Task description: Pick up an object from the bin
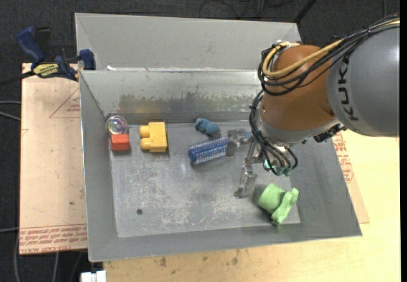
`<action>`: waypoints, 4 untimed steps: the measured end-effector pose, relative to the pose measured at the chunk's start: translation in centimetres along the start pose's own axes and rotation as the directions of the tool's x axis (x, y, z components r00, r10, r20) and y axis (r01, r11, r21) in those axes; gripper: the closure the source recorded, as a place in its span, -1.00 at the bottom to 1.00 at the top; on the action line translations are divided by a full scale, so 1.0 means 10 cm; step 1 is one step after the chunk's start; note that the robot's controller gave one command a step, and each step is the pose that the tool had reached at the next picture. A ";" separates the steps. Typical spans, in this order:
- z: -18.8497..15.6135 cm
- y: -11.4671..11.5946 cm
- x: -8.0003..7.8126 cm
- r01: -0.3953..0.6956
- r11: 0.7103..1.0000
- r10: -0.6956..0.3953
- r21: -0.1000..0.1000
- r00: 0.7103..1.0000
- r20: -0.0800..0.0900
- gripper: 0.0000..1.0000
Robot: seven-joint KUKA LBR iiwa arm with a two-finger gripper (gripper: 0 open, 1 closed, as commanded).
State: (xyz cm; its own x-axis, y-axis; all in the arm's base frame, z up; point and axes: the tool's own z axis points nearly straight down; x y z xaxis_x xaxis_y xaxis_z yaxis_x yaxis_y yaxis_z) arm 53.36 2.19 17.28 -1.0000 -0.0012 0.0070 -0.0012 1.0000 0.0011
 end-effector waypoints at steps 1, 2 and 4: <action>0.73 0.24 -0.69 0.247 0.969 -0.247 0.001 0.969 0.009 -1.00; 0.70 0.23 -0.70 0.245 0.969 -0.245 0.002 0.969 0.010 1.00; -0.20 0.19 -0.60 0.269 0.963 -0.269 0.002 0.963 0.010 -1.00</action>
Offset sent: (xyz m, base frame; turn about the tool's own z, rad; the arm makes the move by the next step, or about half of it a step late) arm 0.0686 0.0234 -0.0717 -0.2515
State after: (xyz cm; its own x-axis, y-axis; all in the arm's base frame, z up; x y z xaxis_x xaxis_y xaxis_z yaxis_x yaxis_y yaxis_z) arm 59.38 4.08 19.24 -0.9629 -0.2698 -0.0036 -0.2698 0.9629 0.0007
